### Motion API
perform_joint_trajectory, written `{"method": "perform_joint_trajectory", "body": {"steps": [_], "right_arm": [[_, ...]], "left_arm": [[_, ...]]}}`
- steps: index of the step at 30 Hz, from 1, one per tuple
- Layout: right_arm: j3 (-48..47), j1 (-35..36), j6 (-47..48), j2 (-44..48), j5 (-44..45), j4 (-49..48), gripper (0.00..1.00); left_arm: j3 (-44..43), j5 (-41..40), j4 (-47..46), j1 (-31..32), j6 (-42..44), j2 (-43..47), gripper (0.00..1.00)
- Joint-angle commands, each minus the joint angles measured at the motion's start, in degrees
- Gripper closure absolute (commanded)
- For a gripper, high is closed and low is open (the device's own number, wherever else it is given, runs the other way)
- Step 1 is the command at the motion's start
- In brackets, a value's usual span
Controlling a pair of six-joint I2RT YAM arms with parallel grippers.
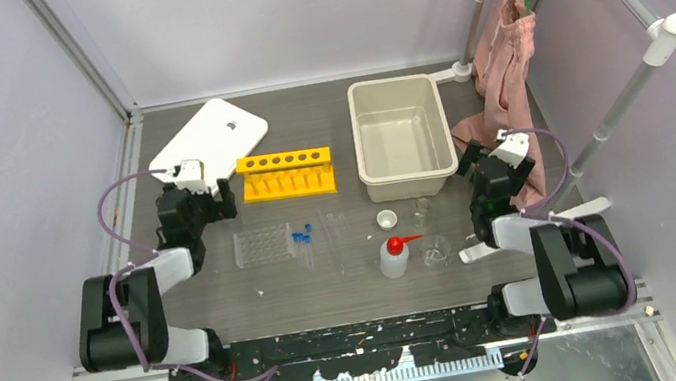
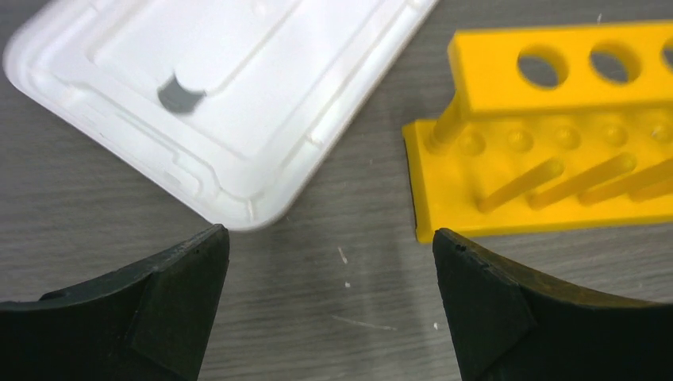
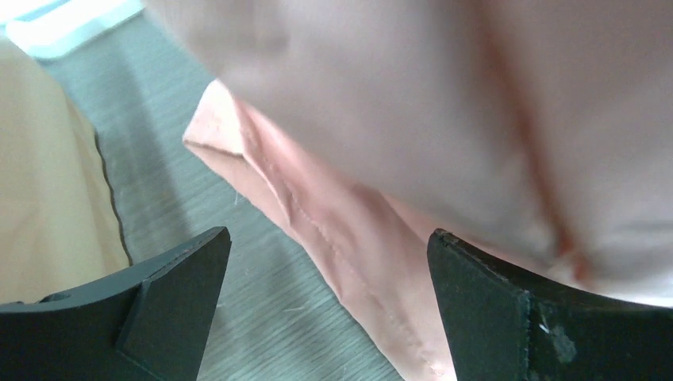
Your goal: Organize the chemistry lab equipment
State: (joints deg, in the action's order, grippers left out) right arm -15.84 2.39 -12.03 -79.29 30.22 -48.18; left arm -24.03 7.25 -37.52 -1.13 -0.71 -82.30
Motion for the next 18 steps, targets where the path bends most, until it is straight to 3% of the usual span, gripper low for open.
{"method": "perform_joint_trajectory", "body": {"steps": [1, 4, 6, 11, 16, 18], "right_arm": [[-9.3, 0.0, -8.6, 9.2, 6.2, 23.3, 0.0], [-20.2, 0.2, -14.4, 10.1, 6.7, 47.8, 0.0], [-24.6, 0.6, -16.7, 9.0, 6.4, 57.1, 0.0], [-24.1, 0.7, -21.3, 18.2, -5.5, 59.9, 0.0], [-25.2, 0.5, -34.4, 23.2, -20.5, 61.1, 0.0], [-25.2, 0.7, -33.2, 23.2, -28.4, 58.5, 0.0]], "left_arm": [[-6.3, -0.7, 13.7, -1.1, 2.2, 6.7, 0.0], [-8.3, 1.5, 21.4, -3.0, 1.0, 10.7, 0.0], [-10.1, 2.7, 26.7, -3.7, 1.0, 13.1, 0.0], [-15.1, 4.5, 37.9, -5.2, 1.0, 17.3, 0.0], [-21.2, 4.5, 46.3, -6.0, -0.9, 18.4, 0.0], [-24.2, 4.2, 50.1, -6.1, -1.0, 18.4, 0.0]]}}
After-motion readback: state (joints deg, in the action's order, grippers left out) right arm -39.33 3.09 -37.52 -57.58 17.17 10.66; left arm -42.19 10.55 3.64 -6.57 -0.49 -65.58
